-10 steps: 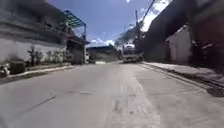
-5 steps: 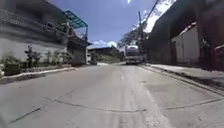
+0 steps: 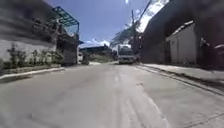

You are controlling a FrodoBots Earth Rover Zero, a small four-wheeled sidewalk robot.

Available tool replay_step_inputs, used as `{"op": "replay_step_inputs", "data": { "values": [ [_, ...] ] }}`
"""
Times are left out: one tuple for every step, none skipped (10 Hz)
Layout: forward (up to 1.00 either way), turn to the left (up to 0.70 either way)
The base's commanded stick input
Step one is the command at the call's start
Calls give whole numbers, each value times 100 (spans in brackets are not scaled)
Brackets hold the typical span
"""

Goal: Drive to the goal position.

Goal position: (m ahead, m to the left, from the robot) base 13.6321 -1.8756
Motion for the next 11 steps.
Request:
{"op": "replay_step_inputs", "data": {
  "values": [
    [85, 2],
    [85, 1],
    [85, 5],
    [85, 4],
    [85, 0],
    [85, 0],
    [85, 1],
    [85, 1],
    [85, -19],
    [85, -34],
    [85, -34]
  ]
}}
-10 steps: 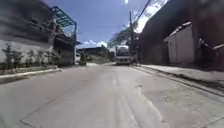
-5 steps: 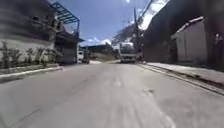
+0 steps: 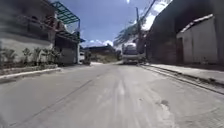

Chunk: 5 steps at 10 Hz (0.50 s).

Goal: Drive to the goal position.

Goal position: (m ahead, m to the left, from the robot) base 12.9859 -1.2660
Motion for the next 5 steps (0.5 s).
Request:
{"op": "replay_step_inputs", "data": {
  "values": [
    [85, -34],
    [85, -34],
    [85, -34],
    [85, -34],
    [85, -34]
  ]
}}
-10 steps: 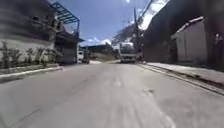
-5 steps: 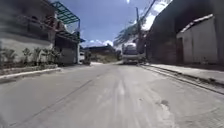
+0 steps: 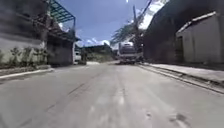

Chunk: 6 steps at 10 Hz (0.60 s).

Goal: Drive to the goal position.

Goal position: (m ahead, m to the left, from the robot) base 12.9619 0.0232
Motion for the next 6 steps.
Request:
{"op": "replay_step_inputs", "data": {
  "values": [
    [85, -34],
    [85, -34],
    [85, 0],
    [85, 0],
    [85, 0],
    [85, 0]
  ]
}}
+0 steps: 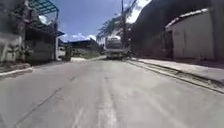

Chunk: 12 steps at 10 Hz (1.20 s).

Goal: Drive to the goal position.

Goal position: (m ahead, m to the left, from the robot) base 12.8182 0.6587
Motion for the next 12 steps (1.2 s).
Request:
{"op": "replay_step_inputs", "data": {
  "values": [
    [85, 0],
    [85, 0],
    [85, 0],
    [85, 0],
    [85, 0],
    [85, 0],
    [85, 0],
    [85, 0],
    [85, 0],
    [85, 0],
    [85, 0],
    [85, 0]
  ]
}}
